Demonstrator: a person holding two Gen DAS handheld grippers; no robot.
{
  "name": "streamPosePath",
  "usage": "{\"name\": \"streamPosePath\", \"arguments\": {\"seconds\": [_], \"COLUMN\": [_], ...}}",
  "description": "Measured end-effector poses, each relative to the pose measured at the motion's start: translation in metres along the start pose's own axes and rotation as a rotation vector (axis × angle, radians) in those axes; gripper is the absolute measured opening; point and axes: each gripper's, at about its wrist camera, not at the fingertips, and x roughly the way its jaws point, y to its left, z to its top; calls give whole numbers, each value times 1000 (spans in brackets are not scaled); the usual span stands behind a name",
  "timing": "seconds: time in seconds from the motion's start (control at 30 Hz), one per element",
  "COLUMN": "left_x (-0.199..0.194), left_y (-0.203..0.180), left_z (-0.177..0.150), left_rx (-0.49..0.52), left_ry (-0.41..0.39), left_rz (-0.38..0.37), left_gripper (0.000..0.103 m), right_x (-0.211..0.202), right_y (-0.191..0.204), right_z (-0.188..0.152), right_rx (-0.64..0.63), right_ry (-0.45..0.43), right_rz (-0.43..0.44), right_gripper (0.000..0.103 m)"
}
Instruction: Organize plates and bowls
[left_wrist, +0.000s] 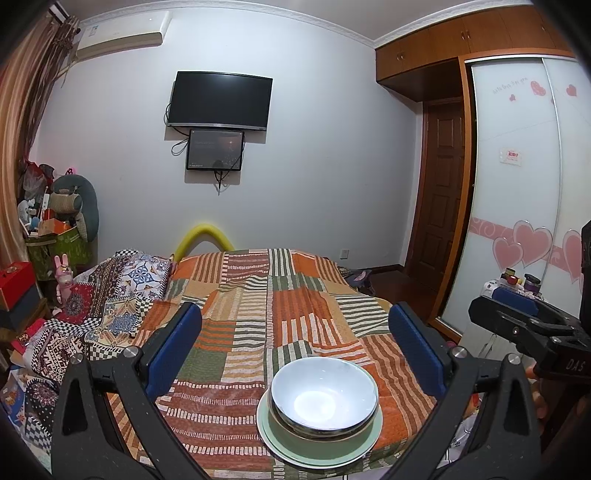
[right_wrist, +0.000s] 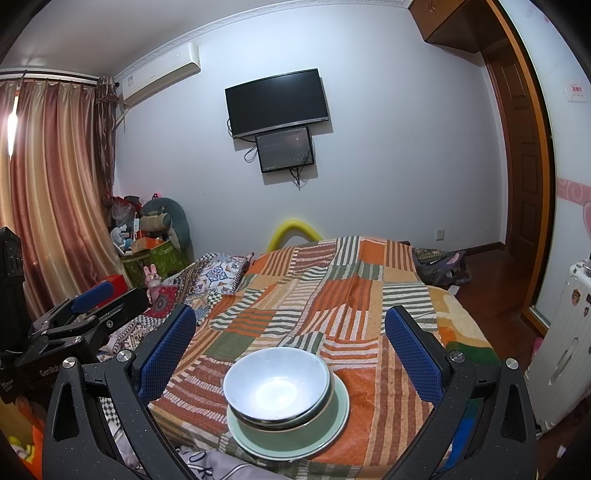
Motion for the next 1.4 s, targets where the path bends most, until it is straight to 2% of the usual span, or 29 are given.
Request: {"name": "streamPosePath", "arguments": {"seconds": [1.4], "left_x": [2], "left_y": [-3], "left_z": [2], "left_rx": [-13], "left_ry": [16], "left_rz": [-16], "left_gripper": [103], "right_x": [1], "right_y": [-1], "right_z": [3], "right_rx": [-9], "right_ry": [4], "right_rz": [5], "right_gripper": [102]}}
